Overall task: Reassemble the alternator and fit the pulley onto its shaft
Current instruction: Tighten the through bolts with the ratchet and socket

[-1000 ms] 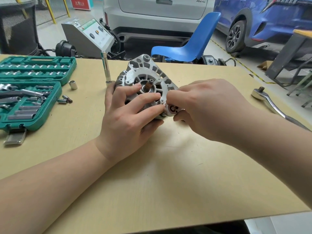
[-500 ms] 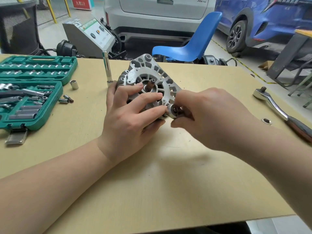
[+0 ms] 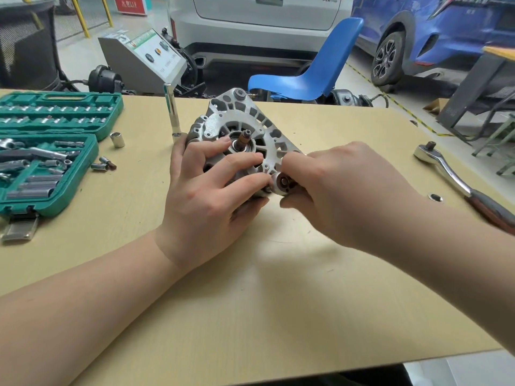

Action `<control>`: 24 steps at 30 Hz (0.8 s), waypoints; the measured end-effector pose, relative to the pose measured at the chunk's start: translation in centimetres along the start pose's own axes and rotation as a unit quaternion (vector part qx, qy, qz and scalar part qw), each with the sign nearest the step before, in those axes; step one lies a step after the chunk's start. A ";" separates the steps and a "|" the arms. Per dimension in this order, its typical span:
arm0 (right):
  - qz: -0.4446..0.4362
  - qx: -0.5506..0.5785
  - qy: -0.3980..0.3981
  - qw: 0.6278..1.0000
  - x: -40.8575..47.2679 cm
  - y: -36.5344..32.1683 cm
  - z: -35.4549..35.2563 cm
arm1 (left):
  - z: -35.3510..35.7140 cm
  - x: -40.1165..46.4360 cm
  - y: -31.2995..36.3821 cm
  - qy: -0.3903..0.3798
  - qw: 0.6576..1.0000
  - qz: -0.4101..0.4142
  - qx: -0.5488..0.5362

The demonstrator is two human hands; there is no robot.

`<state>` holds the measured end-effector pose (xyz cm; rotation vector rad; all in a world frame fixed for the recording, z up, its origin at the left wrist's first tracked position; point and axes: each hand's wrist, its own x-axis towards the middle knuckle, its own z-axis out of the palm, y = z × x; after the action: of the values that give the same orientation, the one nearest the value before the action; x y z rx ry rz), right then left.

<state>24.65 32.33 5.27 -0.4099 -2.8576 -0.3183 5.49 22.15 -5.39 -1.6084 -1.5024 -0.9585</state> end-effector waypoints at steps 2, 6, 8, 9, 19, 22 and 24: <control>0.068 0.080 0.015 0.994 -0.3 -0.8 0.5 | 0.0 0.0 0.0 0.005 1.000 -0.002 0.000; 0.147 0.208 0.035 0.966 -0.6 -1.6 1.2 | -0.1 -0.2 0.0 0.008 1.000 -0.008 -0.013; 0.136 0.195 0.018 0.971 -0.5 -1.3 0.8 | -0.2 -0.1 0.0 0.001 1.000 -0.005 -0.013; 0.124 0.170 0.006 0.978 -0.4 -1.1 0.6 | -0.2 0.0 0.0 -0.002 1.000 -0.003 -0.012; -0.033 -0.074 -0.030 0.996 0.5 0.4 -0.8 | -0.1 0.0 -0.2 -0.007 1.000 0.005 0.000; 0.008 -0.028 -0.016 0.999 -0.1 -0.4 -0.1 | 0.1 0.0 -0.1 -0.003 1.000 0.004 0.006; 0.077 0.032 -0.013 0.996 -0.2 -0.9 0.2 | 0.1 0.1 -0.1 0.001 1.000 0.001 0.004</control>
<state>24.49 31.51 4.88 -0.6218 -2.8301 -0.1944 5.38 22.25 -5.37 -1.6025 -1.5003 -0.9512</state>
